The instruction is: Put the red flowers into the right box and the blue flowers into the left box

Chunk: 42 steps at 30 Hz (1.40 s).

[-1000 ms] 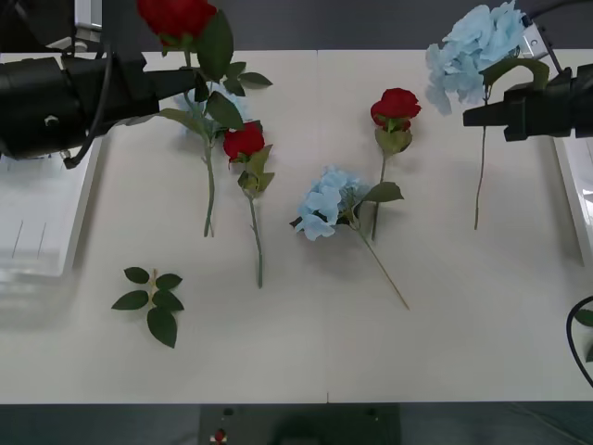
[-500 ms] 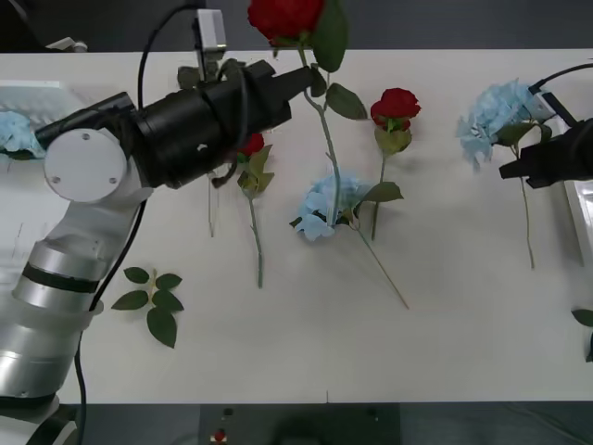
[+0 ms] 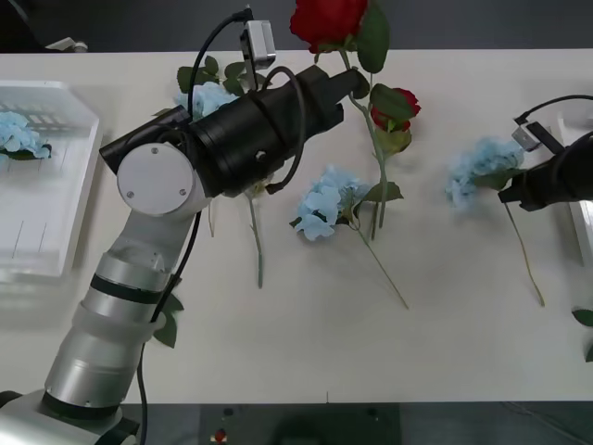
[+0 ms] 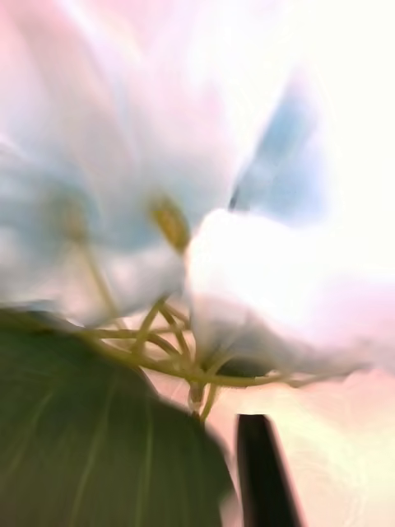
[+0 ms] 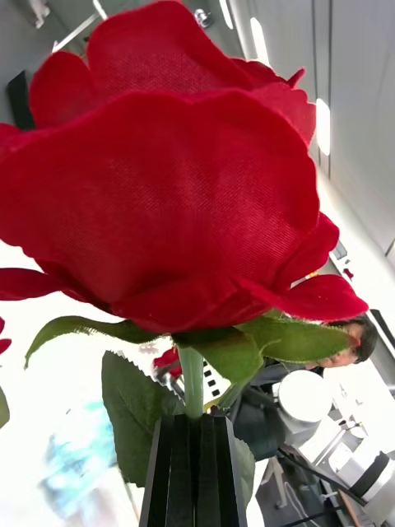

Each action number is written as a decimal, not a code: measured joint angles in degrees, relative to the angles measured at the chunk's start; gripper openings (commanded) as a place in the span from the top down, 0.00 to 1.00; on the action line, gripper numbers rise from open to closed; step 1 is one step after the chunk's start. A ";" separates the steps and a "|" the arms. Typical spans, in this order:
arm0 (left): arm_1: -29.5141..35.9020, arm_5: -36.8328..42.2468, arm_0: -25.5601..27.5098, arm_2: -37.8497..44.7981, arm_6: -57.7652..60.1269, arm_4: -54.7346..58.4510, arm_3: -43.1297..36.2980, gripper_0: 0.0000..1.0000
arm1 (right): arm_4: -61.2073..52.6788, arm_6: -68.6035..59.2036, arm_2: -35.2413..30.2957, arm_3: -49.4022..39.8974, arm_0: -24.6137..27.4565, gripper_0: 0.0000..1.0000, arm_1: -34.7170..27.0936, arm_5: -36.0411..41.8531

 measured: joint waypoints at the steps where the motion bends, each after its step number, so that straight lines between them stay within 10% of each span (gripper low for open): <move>1: -0.07 0.00 -0.08 -0.01 0.01 0.26 0.59 1.00 | -0.04 0.00 -0.44 0.00 0.00 0.12 0.00 0.01; 12: 1.00 0.00 -4.08 -3.42 0.02 5.68 7.30 1.00 | -7.44 7.03 0.11 0.00 -0.83 0.00 -2.72 7.16; 26: 1.27 0.00 -4.13 -4.16 0.02 6.61 7.30 1.00 | -47.66 15.23 12.64 -0.07 -1.70 0.00 -16.41 19.72; 42: 1.48 0.00 -4.13 -4.16 0.02 7.28 7.30 1.00 | -57.22 15.23 -9.63 -26.27 26.46 0.00 -11.90 16.58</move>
